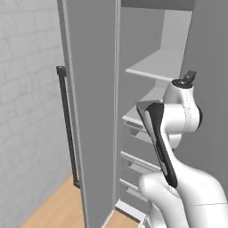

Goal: Take the meat container that has the chicken drumstick and place it on the second highest rack of the freezer. Then take the vegetable container that has the cucumber and corn and place it on the highest rack of the freezer.

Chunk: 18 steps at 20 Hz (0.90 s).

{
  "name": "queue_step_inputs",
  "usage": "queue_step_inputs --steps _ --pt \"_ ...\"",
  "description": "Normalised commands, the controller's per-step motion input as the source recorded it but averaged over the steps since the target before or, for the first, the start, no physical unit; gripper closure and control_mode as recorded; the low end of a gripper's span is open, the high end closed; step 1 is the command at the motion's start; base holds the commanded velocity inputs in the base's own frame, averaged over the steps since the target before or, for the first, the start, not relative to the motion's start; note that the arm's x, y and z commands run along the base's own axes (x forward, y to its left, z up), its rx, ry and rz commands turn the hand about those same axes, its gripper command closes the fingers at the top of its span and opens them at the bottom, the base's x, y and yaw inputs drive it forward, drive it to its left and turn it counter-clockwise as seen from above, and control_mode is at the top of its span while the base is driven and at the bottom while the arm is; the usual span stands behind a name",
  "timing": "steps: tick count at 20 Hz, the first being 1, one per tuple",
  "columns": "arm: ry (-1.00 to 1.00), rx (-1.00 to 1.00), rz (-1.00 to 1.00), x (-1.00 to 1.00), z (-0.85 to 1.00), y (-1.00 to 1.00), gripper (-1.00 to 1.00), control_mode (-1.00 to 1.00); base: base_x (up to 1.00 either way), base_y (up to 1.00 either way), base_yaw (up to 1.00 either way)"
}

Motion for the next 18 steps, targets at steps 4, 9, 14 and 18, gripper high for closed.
queue_step_inputs --steps 4,9,14,18 --pt "0.00 0.00 0.00 0.00 0.00 0.00 1.00 1.00 0.44 0.23 -0.31" --pt "0.00 0.00 0.00 0.00 0.00 0.00 1.00 1.00 0.39 0.30 -0.30" --pt "0.00 0.00 0.00 0.00 0.00 0.00 1.00 1.00 0.15 0.44 -0.18" --pt "0.00 0.00 0.00 0.00 0.00 0.00 1.00 1.00 0.13 0.68 -0.04"
